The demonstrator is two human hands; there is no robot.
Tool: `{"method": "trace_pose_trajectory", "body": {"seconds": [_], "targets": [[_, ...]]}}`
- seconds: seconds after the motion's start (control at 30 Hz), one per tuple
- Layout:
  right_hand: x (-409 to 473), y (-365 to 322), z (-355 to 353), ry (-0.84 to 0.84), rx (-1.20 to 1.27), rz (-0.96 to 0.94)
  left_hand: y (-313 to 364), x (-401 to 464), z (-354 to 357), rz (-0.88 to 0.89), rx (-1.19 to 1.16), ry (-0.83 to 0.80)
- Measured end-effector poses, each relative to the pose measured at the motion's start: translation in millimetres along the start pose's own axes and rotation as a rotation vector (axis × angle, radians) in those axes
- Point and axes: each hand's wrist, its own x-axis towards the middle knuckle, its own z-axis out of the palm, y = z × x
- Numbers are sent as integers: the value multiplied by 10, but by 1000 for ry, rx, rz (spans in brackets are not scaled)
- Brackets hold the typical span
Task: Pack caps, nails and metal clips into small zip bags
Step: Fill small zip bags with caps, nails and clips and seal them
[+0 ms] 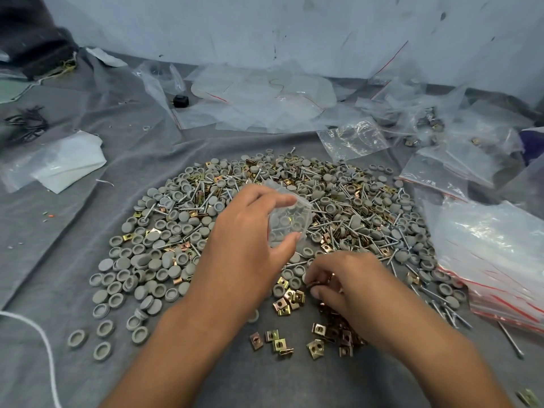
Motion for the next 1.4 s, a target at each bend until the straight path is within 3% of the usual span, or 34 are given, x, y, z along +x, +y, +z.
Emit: {"method": "trace_pose_trajectory", "body": {"seconds": [0.23, 0.33, 0.4, 0.53, 0.63, 0.93, 1.4], "targets": [[-25, 27, -318, 106, 948, 6, 27, 4, 0, 1, 1, -15], [-41, -43, -337, 149, 1154, -51, 42, 1, 8, 12, -6, -21], [-39, -120, -289, 287, 1103, -121, 48, 2, 18, 16, -11, -21], [-4, -245, -159, 638, 767, -227, 63, 6, 28, 27, -20, -18], [45, -281, -122, 763, 576, -235, 65, 8, 27, 32, -25, -14], [96, -302, -99, 798, 638, -222, 54, 5, 17, 36, -23, -2], [86, -244, -112, 605, 739, -142, 99, 4, -26, 68, -92, 68]]}}
